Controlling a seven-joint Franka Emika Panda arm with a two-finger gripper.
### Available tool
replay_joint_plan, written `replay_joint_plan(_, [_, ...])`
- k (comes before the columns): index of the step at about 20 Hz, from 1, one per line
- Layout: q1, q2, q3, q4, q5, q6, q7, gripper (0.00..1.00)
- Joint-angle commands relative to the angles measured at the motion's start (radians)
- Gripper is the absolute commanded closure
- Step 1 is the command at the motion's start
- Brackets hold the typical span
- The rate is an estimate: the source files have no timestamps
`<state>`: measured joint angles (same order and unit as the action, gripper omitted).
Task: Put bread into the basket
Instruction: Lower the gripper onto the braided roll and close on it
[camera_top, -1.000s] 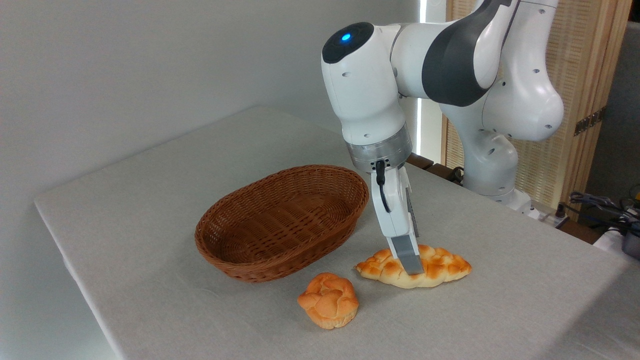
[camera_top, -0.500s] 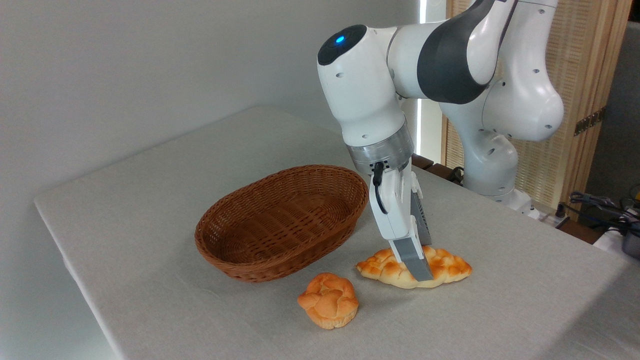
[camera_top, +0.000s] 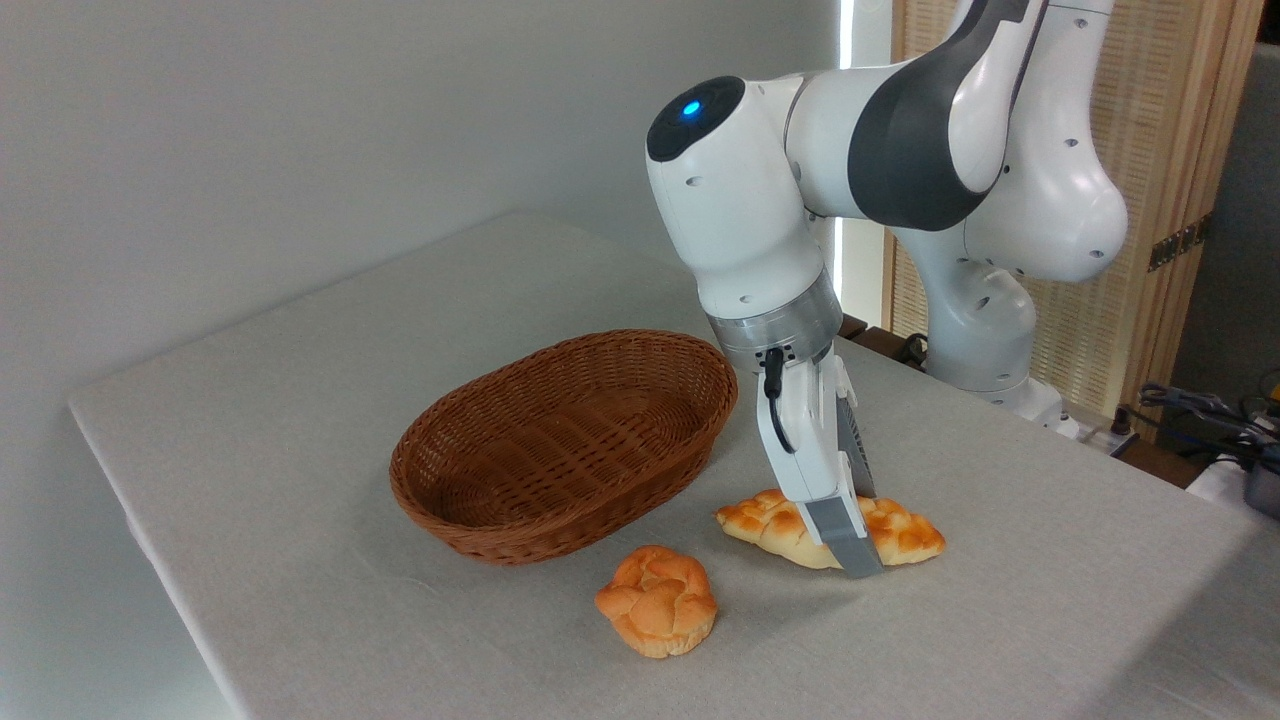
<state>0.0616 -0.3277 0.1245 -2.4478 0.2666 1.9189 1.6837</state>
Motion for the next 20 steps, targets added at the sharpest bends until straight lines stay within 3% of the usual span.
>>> replay_joint_plan(1, [0.000, 0.009, 0.014, -0.011, 0.010, 0.022, 0.007, 0.15])
replay_joint_plan(4, [-0.002, 0.015, 0.014, -0.011, -0.003, 0.016, -0.002, 0.53])
replay_joint_plan(7, [-0.006, 0.015, 0.014, -0.010, -0.081, 0.014, -0.010, 0.76])
replay_joint_plan(9, [-0.013, 0.016, 0.012, -0.008, -0.092, 0.011, -0.010, 0.80])
replay_joint_plan(17, [-0.014, 0.006, 0.014, 0.007, -0.092, -0.003, 0.001, 0.79])
replay_joint_plan(20, [-0.013, 0.004, 0.012, 0.082, -0.093, -0.127, -0.001, 0.79])
